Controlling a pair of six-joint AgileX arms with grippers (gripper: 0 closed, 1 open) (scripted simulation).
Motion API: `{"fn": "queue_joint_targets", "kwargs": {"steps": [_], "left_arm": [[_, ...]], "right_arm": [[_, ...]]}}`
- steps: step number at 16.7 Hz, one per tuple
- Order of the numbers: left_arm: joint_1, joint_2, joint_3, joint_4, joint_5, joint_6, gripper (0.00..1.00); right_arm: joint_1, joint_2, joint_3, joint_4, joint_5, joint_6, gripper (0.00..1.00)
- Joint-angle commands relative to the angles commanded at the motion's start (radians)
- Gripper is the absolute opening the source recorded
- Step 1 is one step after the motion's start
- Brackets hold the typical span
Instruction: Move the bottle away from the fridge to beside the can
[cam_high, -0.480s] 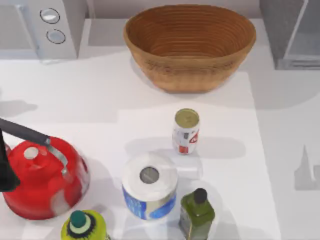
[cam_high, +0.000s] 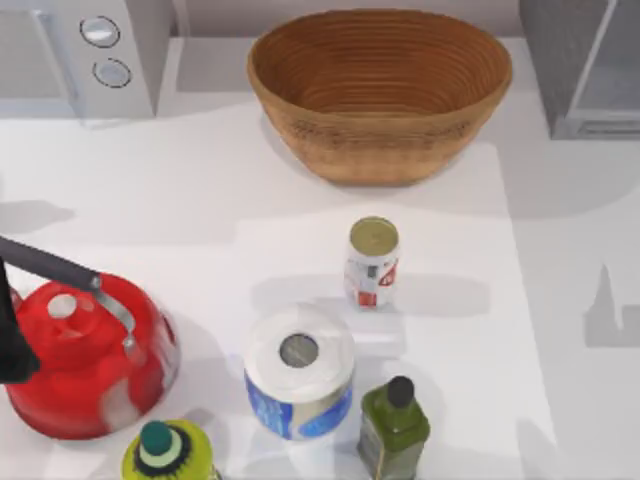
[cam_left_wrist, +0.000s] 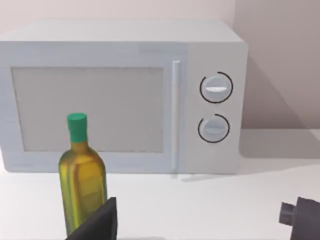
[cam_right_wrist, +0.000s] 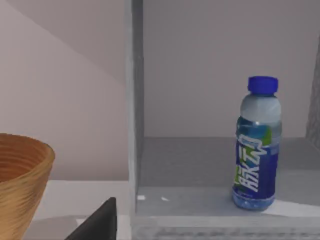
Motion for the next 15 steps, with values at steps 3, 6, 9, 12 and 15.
{"fn": "queue_joint_targets", "kwargs": {"steps": [3, 6, 9, 12, 15], "left_arm": [[0.000, 0.000, 0.000, 0.000, 0.000, 0.000, 1.00], [0.000, 0.000, 0.000, 0.000, 0.000, 0.000, 1.00], [0.000, 0.000, 0.000, 0.000, 0.000, 0.000, 1.00], [0.000, 0.000, 0.000, 0.000, 0.000, 0.000, 1.00], [0.000, 0.000, 0.000, 0.000, 0.000, 0.000, 1.00]], "right_arm": [[-0.031, 0.254, 0.118, 0.158, -0.030, 0.003, 1.00], [-0.067, 0.587, 0.251, 0.336, -0.065, 0.006, 1.00], [-0.105, 0.955, 0.387, 0.520, -0.099, 0.008, 1.00], [-0.142, 1.309, 0.518, 0.696, -0.131, 0.008, 1.00], [-0.176, 1.602, 0.634, 0.852, -0.158, 0.008, 1.00]]}}
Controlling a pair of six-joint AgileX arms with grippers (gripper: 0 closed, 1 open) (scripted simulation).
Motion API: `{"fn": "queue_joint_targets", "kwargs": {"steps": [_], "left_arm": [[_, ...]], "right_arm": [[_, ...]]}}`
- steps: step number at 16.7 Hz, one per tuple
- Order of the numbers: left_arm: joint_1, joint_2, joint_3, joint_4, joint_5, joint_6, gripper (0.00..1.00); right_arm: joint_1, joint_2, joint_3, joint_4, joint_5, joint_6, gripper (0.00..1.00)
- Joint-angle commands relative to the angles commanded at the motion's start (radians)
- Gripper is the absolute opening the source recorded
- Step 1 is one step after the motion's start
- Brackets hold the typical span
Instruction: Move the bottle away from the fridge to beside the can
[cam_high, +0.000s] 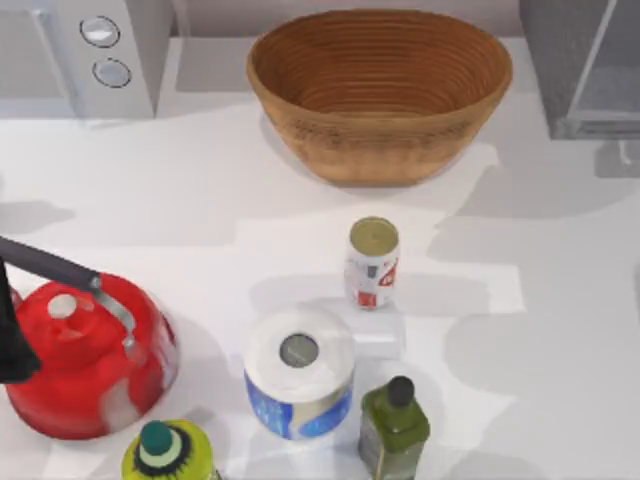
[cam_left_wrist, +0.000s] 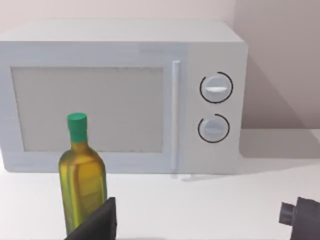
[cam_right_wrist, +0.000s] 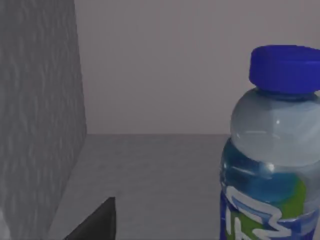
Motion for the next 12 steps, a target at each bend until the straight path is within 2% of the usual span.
{"fn": "queue_joint_targets", "kwargs": {"steps": [5, 12], "left_arm": [[0.000, 0.000, 0.000, 0.000, 0.000, 0.000, 1.00], [0.000, 0.000, 0.000, 0.000, 0.000, 0.000, 1.00]], "right_arm": [[-0.036, 0.281, 0.129, 0.171, -0.028, -0.003, 1.00], [-0.037, 0.319, 0.145, 0.196, -0.031, -0.003, 1.00]]}}
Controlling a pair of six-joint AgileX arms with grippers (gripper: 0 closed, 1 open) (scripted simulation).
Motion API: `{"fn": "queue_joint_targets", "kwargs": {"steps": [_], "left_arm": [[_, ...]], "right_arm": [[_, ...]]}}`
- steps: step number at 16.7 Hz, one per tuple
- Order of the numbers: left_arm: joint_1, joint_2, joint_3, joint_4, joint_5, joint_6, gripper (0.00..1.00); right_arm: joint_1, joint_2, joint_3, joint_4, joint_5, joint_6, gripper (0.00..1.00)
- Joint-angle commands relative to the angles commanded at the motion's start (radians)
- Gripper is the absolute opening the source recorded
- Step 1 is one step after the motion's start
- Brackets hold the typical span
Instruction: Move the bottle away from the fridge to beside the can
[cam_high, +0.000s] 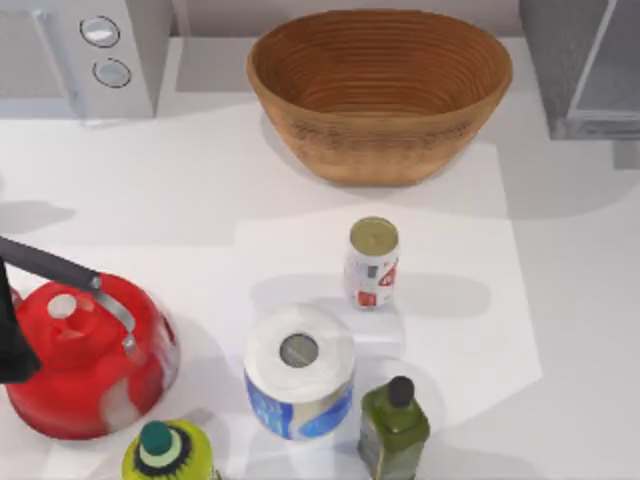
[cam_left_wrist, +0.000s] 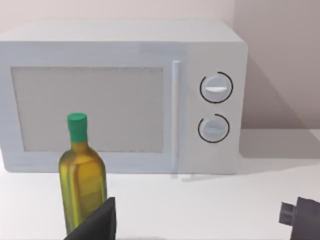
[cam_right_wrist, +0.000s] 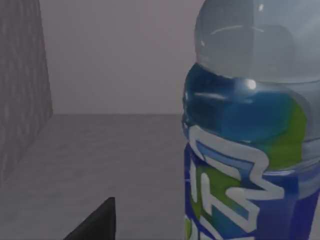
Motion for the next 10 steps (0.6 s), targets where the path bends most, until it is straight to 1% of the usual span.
{"fn": "queue_joint_targets", "kwargs": {"steps": [3, 10], "left_arm": [[0.000, 0.000, 0.000, 0.000, 0.000, 0.000, 1.00], [0.000, 0.000, 0.000, 0.000, 0.000, 0.000, 1.00]], "right_arm": [[0.002, 0.019, 0.038, -0.016, 0.005, 0.000, 1.00], [0.023, 0.133, 0.268, -0.129, 0.028, -0.001, 1.00]]}}
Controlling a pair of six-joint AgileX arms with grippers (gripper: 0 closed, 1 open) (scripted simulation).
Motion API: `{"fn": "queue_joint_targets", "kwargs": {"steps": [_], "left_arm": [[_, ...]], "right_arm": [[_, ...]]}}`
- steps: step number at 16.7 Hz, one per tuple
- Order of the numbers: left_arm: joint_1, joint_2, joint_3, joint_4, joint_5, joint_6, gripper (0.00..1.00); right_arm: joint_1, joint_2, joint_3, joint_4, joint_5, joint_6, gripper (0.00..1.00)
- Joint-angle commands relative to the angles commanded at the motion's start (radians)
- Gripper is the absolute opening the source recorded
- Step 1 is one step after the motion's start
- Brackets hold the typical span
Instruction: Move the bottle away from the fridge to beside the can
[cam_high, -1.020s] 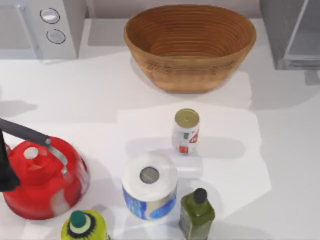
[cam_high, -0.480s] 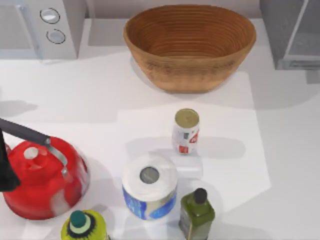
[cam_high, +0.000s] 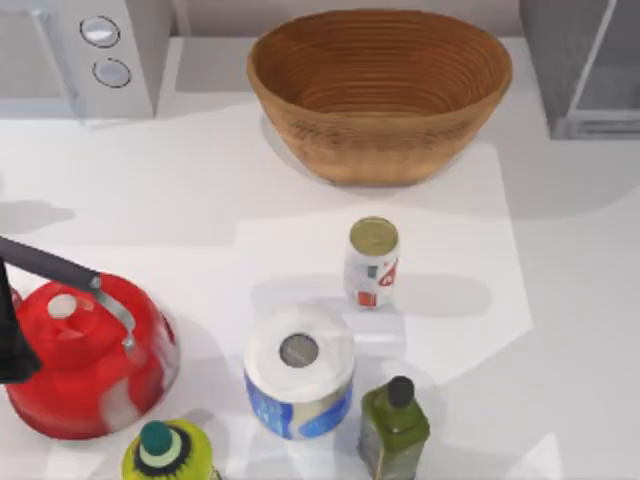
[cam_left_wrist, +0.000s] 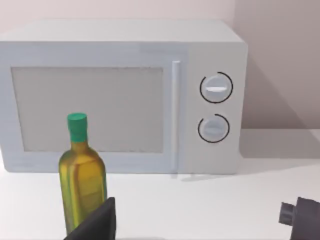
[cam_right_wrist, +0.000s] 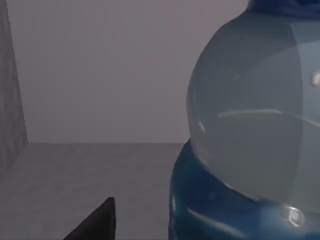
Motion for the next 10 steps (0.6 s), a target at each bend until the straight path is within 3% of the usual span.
{"fn": "queue_joint_targets", "kwargs": {"steps": [5, 10], "left_arm": [[0.000, 0.000, 0.000, 0.000, 0.000, 0.000, 1.00], [0.000, 0.000, 0.000, 0.000, 0.000, 0.000, 1.00]], "right_arm": [[0.002, 0.010, 0.021, -0.012, 0.002, 0.000, 1.00], [0.002, 0.010, 0.021, -0.012, 0.002, 0.000, 0.62]]}}
